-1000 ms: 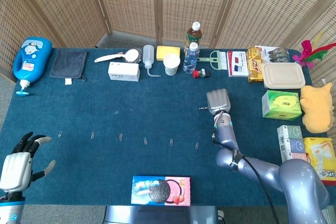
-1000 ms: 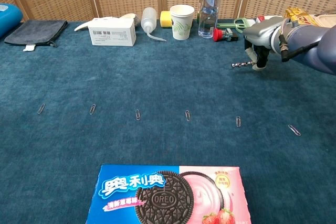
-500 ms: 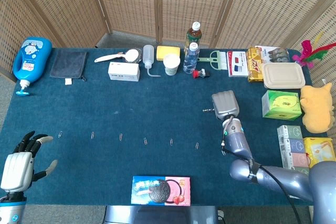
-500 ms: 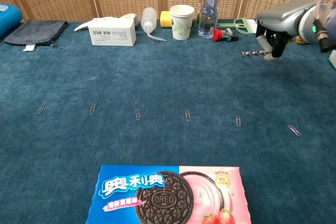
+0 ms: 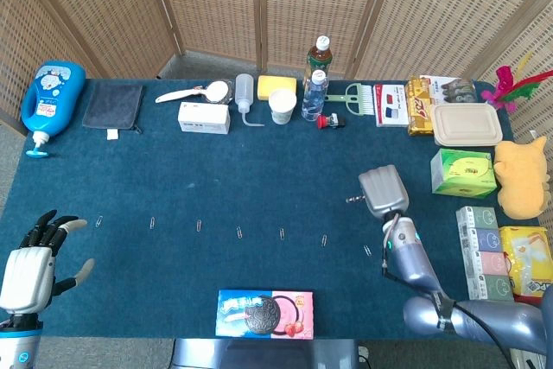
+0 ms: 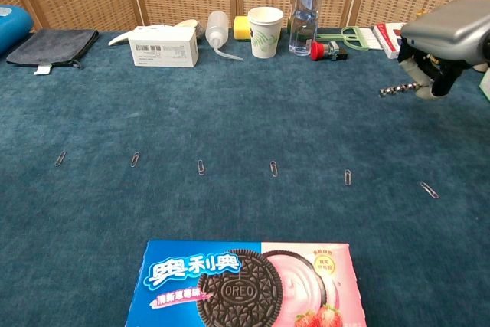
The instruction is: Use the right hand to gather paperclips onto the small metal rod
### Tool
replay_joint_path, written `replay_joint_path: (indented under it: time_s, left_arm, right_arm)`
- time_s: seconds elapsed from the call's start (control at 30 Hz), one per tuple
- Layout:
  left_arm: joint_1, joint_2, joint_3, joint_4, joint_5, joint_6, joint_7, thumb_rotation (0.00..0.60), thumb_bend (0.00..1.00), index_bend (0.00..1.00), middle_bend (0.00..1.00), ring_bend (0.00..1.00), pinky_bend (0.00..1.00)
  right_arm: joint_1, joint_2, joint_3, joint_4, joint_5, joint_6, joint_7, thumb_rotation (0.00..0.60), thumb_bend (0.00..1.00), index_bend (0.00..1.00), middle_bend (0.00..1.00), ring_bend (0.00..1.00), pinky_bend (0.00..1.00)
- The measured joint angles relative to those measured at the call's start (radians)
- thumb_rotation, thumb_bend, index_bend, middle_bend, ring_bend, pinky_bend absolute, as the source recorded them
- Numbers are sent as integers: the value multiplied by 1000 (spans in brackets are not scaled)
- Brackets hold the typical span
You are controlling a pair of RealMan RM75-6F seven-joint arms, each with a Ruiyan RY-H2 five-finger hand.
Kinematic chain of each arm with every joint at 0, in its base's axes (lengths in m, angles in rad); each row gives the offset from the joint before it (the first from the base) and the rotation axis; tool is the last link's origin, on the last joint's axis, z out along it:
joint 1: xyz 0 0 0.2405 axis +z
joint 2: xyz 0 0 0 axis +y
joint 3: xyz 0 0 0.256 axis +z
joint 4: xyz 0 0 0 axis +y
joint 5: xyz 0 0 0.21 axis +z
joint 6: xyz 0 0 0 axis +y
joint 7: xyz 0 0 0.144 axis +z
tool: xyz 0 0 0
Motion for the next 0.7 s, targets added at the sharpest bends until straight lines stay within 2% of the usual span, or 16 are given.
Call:
replay_joint_path:
  time_s: [0.43, 0.7]
  left_arm:
    - [-21, 46, -23, -49, -4, -12, 11, 600, 388, 270, 249, 108, 221]
    - [-31, 65, -24, -81, 7, -18, 12, 600, 388, 270, 249, 108, 221]
  right_arm:
    - [-45, -17, -96, -34, -129, 72, -120, 600, 451, 701, 769, 817, 602]
    - [-66, -51, -139, -20, -154, 85, -204, 600, 453, 697, 769, 817, 602]
